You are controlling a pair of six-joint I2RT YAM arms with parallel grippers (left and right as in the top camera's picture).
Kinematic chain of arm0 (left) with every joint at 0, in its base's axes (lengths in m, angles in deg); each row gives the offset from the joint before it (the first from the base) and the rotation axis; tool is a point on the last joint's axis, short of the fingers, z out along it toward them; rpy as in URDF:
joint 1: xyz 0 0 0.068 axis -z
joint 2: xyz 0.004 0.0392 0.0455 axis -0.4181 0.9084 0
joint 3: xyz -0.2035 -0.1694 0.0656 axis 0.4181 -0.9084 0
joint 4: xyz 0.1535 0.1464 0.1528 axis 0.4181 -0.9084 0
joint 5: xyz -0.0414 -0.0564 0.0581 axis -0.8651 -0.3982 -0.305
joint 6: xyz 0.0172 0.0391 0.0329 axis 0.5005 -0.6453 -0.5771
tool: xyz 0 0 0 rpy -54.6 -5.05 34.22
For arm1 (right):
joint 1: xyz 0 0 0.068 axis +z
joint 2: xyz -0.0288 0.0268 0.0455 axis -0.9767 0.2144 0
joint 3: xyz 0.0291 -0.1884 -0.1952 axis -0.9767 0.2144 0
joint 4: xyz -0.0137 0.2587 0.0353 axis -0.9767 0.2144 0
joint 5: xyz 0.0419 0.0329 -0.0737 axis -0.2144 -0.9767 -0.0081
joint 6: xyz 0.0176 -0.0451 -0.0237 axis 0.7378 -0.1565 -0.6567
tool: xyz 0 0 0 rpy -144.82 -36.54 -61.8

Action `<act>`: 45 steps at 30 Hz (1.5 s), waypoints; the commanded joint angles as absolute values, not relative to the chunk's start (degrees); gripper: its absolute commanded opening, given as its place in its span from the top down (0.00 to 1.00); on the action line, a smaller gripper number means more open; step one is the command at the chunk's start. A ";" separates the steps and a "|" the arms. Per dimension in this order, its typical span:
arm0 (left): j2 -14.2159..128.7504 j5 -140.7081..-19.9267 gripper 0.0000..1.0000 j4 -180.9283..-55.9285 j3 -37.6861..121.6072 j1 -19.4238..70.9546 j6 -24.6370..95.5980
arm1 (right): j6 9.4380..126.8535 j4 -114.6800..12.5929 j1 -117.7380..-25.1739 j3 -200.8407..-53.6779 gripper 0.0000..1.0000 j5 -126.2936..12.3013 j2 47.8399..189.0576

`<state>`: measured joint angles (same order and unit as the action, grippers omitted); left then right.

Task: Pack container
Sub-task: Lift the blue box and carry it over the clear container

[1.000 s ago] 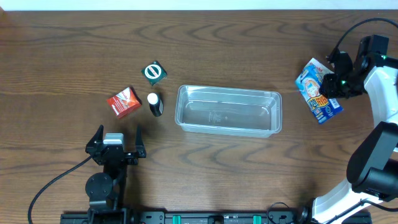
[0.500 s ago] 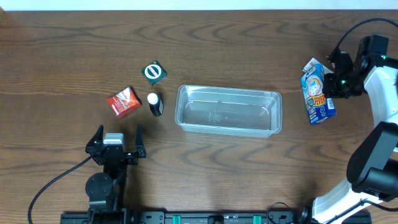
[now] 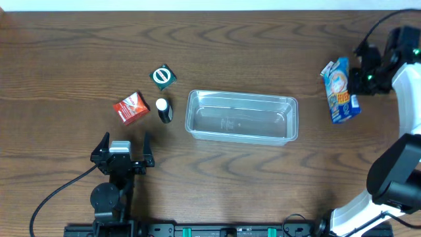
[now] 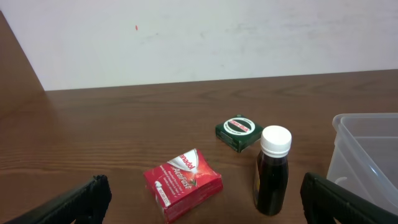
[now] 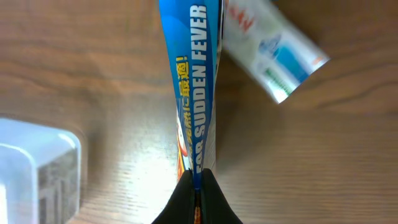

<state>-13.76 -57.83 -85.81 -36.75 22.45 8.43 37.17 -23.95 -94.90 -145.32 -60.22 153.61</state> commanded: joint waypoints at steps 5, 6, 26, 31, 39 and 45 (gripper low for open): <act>-14.08 -58.24 0.02 -87.84 -37.69 22.15 8.91 | 37.48 -20.74 -91.60 -154.04 0.99 -63.56 144.56; -14.08 -58.24 0.02 -87.86 -37.69 22.15 8.91 | 36.69 -20.35 -90.68 -154.55 0.99 -63.61 143.35; -14.08 -58.24 0.02 -87.86 -37.69 22.15 8.91 | 28.89 -12.61 -48.47 -154.94 0.99 -22.17 130.52; -14.08 -58.24 0.02 -87.84 -37.69 22.15 8.91 | 32.58 -8.24 -41.85 -154.83 0.99 -19.48 131.62; -14.08 -58.24 0.02 -87.84 -37.69 22.15 8.91 | 27.27 -9.15 -35.10 -150.57 0.99 -20.20 132.36; -14.08 -58.24 0.02 -87.84 -37.69 22.15 8.91 | 24.63 -16.67 -33.04 -142.09 0.99 -12.81 132.40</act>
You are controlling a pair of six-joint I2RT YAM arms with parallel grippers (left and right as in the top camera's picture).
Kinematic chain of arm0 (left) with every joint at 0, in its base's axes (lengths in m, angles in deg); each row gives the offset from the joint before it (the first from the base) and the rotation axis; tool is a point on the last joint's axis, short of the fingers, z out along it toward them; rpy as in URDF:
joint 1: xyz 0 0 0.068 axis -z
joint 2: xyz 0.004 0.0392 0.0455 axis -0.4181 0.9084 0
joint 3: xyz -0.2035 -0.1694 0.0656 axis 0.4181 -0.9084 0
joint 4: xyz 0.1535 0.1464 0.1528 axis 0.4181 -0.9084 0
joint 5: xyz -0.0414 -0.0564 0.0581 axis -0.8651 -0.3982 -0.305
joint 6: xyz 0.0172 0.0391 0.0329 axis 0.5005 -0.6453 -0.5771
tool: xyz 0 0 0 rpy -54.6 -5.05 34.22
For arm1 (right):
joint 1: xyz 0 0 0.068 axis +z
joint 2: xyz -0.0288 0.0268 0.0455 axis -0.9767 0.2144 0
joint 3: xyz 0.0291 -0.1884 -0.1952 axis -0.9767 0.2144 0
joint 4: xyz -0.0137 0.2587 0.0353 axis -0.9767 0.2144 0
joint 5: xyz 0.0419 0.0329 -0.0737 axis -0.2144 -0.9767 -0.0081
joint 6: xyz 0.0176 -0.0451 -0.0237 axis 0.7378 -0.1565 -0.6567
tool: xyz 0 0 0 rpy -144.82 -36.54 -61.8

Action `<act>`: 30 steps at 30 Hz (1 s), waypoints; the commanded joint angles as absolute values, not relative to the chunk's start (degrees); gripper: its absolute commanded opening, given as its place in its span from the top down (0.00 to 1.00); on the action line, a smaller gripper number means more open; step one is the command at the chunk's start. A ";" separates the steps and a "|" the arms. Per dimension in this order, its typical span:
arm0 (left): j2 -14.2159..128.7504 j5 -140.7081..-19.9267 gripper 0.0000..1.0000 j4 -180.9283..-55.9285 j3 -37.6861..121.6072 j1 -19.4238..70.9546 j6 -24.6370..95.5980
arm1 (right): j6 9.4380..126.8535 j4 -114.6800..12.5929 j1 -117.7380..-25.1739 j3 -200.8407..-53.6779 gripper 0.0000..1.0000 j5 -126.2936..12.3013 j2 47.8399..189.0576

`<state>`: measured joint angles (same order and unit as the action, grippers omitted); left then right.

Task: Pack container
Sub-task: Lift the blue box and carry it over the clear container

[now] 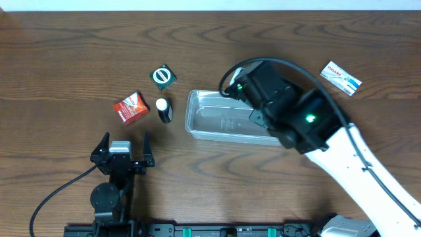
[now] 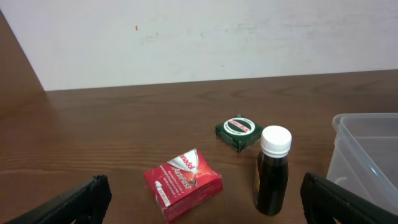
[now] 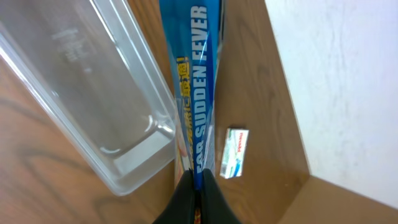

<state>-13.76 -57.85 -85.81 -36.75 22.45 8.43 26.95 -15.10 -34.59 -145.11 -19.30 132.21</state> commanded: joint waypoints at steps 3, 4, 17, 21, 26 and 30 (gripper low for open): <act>-14.08 -58.24 0.02 -87.86 -37.69 22.15 8.91 | 21.83 -20.83 -32.17 -136.89 0.99 -10.06 132.40; -14.08 -58.24 0.02 -87.86 -37.69 22.15 8.91 | 21.20 -22.47 -31.93 -135.05 0.99 -9.71 132.40; -14.08 -58.24 0.02 -87.84 -37.69 22.15 8.91 | 20.74 -36.34 -31.42 -125.92 0.99 -15.41 132.40; -14.08 -58.24 0.02 -87.84 -37.69 22.15 8.91 | 20.28 -37.13 -31.40 -125.11 0.99 -17.60 132.40; -14.08 -58.24 0.02 -87.86 -37.69 22.15 8.91 | 19.95 -36.37 -30.49 -124.93 0.99 -20.77 132.40; -14.08 -58.24 0.02 -87.84 -37.69 22.15 8.91 | 18.64 -36.56 -28.26 -124.93 0.99 -22.36 132.38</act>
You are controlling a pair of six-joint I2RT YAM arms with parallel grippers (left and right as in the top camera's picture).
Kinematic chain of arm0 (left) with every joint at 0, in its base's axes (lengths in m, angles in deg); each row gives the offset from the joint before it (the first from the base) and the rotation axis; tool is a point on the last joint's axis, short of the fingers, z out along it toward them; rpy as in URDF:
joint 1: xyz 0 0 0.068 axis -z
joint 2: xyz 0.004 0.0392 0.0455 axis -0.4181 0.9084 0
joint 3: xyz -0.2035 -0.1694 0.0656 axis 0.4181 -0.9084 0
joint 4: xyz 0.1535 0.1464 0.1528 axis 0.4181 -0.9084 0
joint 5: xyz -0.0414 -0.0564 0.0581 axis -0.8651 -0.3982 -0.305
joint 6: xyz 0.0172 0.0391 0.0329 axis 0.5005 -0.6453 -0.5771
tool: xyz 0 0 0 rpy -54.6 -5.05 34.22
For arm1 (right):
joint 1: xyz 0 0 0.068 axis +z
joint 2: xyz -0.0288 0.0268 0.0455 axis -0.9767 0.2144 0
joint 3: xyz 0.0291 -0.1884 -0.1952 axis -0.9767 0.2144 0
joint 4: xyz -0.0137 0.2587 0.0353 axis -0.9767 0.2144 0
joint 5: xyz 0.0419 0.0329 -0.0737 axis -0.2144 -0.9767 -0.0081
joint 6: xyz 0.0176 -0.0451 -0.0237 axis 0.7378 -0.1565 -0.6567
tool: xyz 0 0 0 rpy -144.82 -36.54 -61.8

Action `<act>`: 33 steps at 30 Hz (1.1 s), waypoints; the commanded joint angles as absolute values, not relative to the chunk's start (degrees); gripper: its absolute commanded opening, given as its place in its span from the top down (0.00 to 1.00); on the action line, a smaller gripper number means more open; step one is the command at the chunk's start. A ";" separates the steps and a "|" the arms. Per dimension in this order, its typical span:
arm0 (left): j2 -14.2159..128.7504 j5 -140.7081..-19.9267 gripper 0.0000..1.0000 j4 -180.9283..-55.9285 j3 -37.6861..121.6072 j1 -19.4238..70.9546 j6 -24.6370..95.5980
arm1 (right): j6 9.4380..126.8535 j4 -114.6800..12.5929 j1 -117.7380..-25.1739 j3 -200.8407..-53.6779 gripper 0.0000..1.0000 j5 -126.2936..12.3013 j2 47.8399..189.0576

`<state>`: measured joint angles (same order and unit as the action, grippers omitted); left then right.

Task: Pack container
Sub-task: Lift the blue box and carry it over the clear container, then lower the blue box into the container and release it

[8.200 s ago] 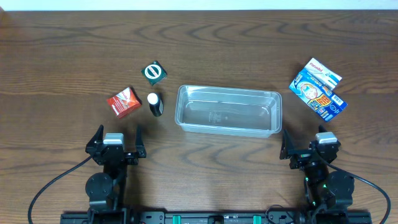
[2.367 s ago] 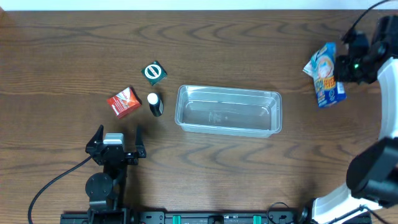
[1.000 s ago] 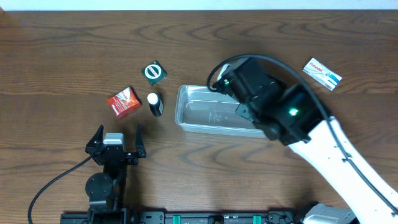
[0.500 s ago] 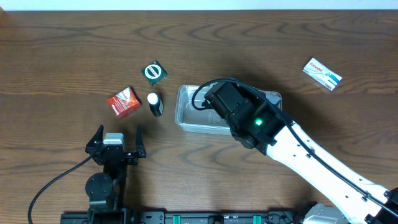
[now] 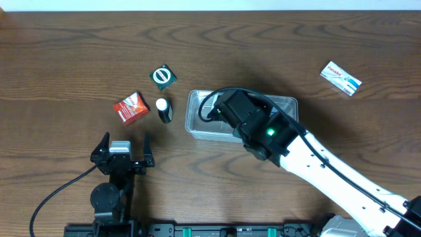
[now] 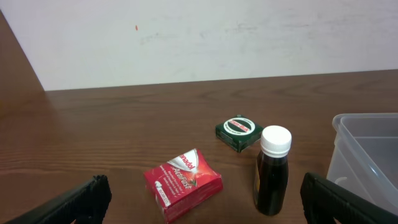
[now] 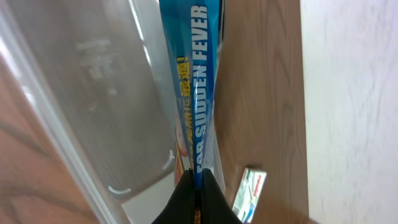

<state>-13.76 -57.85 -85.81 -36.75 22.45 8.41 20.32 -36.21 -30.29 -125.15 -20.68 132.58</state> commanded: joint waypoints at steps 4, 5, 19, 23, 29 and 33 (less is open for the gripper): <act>-14.08 -58.24 0.02 -87.86 -37.69 22.15 8.91 | 16.24 -37.28 -26.92 -124.93 0.99 -23.81 132.38; -14.08 -58.24 0.02 -87.84 -37.69 22.15 8.91 | 15.67 -37.28 -26.94 -124.93 0.99 -24.13 132.38; -14.08 -58.24 0.02 -87.86 -37.69 22.15 8.91 | 15.34 -36.74 -31.67 -124.82 0.99 -30.04 132.38; -14.08 -58.24 0.02 -87.86 -37.69 22.15 8.91 | 14.29 -36.28 -34.05 -124.82 0.99 -32.81 132.38; -14.08 -58.24 0.02 -87.86 -37.69 22.15 8.91 | 12.37 -35.45 -36.93 -124.80 0.99 -34.36 132.40; -14.08 -58.24 0.02 -87.84 -37.69 22.15 8.91 | 11.95 -33.85 -39.03 -124.78 0.99 -34.43 132.40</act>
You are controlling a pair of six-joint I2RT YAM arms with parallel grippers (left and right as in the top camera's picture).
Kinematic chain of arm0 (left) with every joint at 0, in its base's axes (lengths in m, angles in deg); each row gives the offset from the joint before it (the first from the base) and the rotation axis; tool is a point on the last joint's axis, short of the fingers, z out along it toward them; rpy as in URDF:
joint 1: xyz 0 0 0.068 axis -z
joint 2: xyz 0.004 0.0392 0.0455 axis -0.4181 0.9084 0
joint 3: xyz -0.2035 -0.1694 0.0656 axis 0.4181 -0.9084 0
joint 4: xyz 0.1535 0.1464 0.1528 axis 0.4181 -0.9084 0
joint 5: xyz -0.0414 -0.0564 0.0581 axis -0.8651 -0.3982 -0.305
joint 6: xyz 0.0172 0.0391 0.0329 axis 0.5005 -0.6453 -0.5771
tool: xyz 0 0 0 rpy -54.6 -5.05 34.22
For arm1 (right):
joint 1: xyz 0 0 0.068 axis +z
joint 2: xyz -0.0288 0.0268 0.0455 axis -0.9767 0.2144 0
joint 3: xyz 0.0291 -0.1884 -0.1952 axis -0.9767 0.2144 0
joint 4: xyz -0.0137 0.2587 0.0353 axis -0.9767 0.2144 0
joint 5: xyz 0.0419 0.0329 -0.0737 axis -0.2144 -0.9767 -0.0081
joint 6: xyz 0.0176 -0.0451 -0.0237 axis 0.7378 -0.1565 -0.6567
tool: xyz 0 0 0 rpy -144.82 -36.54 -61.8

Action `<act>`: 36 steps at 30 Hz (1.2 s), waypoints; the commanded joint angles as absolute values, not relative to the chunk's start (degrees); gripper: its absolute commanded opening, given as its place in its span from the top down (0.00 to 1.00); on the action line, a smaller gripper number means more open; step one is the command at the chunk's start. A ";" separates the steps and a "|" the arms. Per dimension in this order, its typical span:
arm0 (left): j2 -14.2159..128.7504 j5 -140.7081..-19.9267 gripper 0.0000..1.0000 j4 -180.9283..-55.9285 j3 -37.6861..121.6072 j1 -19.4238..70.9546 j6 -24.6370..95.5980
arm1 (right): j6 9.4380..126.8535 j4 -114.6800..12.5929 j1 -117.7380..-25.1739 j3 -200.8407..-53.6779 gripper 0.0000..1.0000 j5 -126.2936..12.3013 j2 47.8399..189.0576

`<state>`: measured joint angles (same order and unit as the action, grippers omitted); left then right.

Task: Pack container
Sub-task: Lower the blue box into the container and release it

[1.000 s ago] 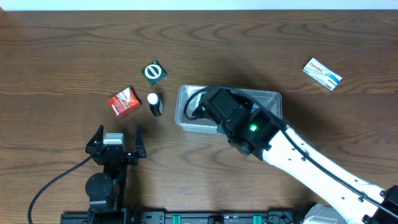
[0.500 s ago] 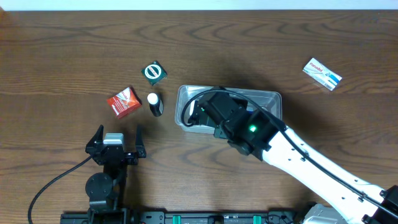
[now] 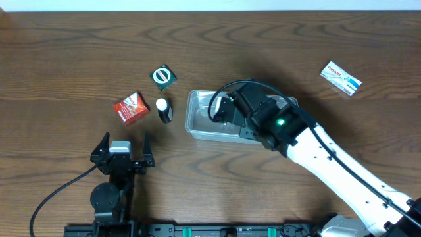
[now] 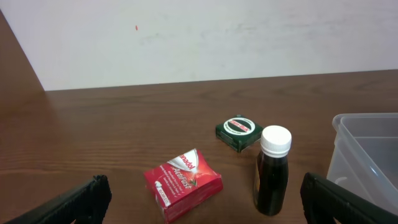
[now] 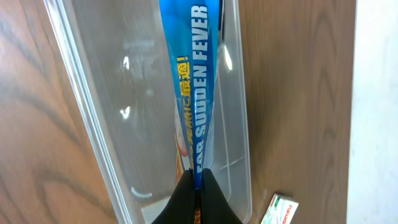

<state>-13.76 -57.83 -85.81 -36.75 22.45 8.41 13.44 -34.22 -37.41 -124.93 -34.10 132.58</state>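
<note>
My right gripper [image 5: 197, 183] is shut on the edge of a flat blue fever-patch pouch [image 5: 193, 87], holding it over the inside of the clear plastic container [image 5: 81, 118]. Overhead, the right arm [image 3: 266, 118] covers the middle of the container [image 3: 197, 112]. A red box [image 3: 131, 107], a dark bottle with a white cap [image 3: 163, 110] and a green box [image 3: 163, 77] lie left of the container. My left gripper [image 4: 205, 205] rests open near the table's front left, its fingers [image 4: 74, 202] wide apart, the red box [image 4: 183, 185] and bottle [image 4: 273, 171] ahead of it.
A small white and blue box [image 3: 341, 78] lies on the table at the far right, also seen as a white box [image 5: 278, 210] beyond the container. A white wall [image 4: 199, 37] rises behind the table.
My right gripper, still shut on the pouch, has shifted right along the container. The pouch now hangs squarely over the container's inside. The left arm has not moved.
My right gripper first held the pouch at the table's far right, beside the white box. Then it was at the container's far rim, then over the container's left half, and now over its middle. The left gripper stayed open and still throughout.
</note>
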 commanded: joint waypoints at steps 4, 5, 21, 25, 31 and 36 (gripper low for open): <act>-14.08 -58.24 0.02 -87.84 -37.69 22.15 8.91 | 11.65 -33.68 -39.47 -124.52 0.99 -34.39 132.40; -14.08 -58.24 0.02 -87.84 -37.69 22.15 8.91 | 10.90 -33.68 -39.47 -124.52 0.99 -34.36 132.40; -14.08 -58.24 0.02 -87.86 -37.69 22.15 8.91 | 6.42 -34.29 -45.11 -124.49 0.99 -33.42 136.97; -14.08 -58.24 0.02 -87.84 -37.69 22.15 8.91 | 6.60 -35.16 -44.91 -124.49 0.99 -33.80 138.68; -14.08 -58.24 0.02 -87.86 -37.69 22.15 8.91 | 6.57 -36.72 -44.93 -124.49 0.99 -34.39 139.09; -14.08 -58.24 0.02 -87.84 -37.69 22.15 8.91 | 6.38 -36.98 -45.04 -124.49 0.99 -34.32 139.09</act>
